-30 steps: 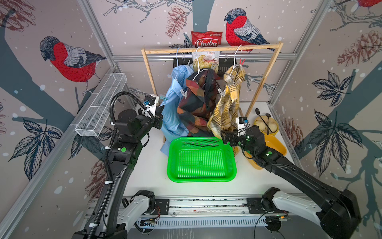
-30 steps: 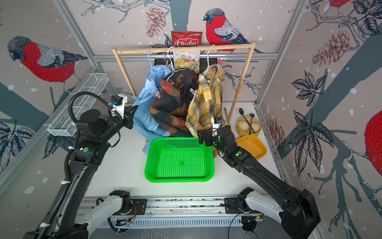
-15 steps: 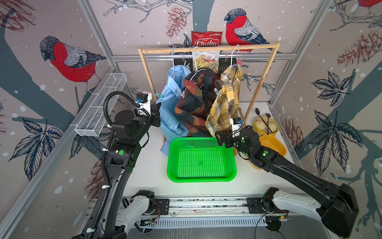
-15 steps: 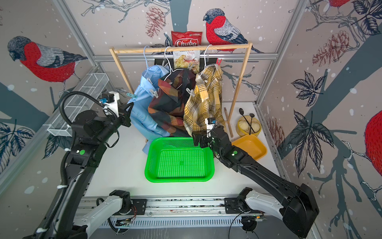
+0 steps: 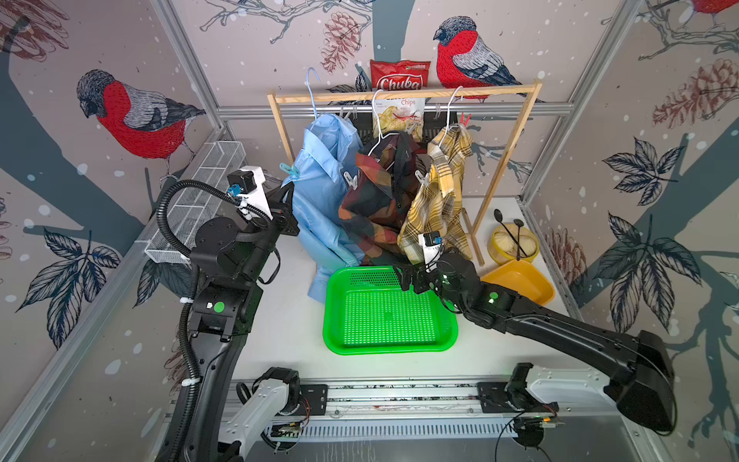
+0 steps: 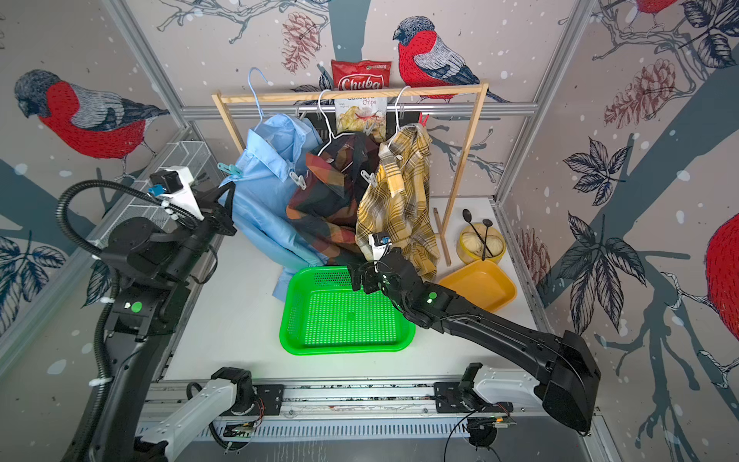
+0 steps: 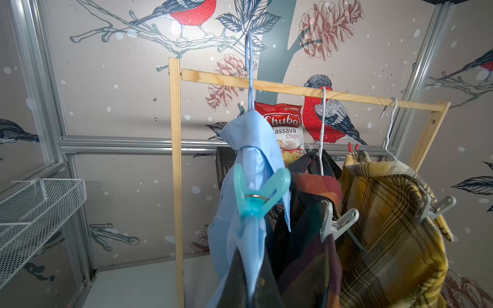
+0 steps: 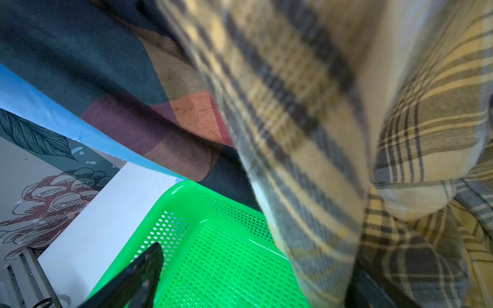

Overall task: Remove the clothespins securing long-sleeve shirts to the hanger
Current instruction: Pick up the hanger from the clothesline, then place the long-sleeve shirt at the bin.

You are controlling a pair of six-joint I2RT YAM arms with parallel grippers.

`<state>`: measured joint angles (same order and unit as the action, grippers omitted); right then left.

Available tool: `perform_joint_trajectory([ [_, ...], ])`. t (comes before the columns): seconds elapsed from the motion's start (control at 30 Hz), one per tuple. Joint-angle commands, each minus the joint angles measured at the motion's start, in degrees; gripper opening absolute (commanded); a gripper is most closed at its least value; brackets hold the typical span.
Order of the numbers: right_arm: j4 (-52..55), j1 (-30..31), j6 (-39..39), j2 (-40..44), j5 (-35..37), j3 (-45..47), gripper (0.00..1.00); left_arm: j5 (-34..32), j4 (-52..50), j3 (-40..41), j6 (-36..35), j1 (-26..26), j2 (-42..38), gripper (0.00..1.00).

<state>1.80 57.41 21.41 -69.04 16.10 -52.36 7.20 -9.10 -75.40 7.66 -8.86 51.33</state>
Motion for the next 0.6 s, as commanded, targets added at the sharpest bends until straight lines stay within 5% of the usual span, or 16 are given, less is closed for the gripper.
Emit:
perform_joint_trajectory([
  [0.0,-0.31,1.87,0.92,-1.03,2.53,-1.48,1.0,-1.34,7.91,-2.7,1.75,-0.01,0.24,0.0],
  [0.57,-2.83,15.13,-3.25,-12.99,-0.23,-14.42,1.0,2.34,-0.21,-16.29,3.76,0.0,-1.64,0.0],
])
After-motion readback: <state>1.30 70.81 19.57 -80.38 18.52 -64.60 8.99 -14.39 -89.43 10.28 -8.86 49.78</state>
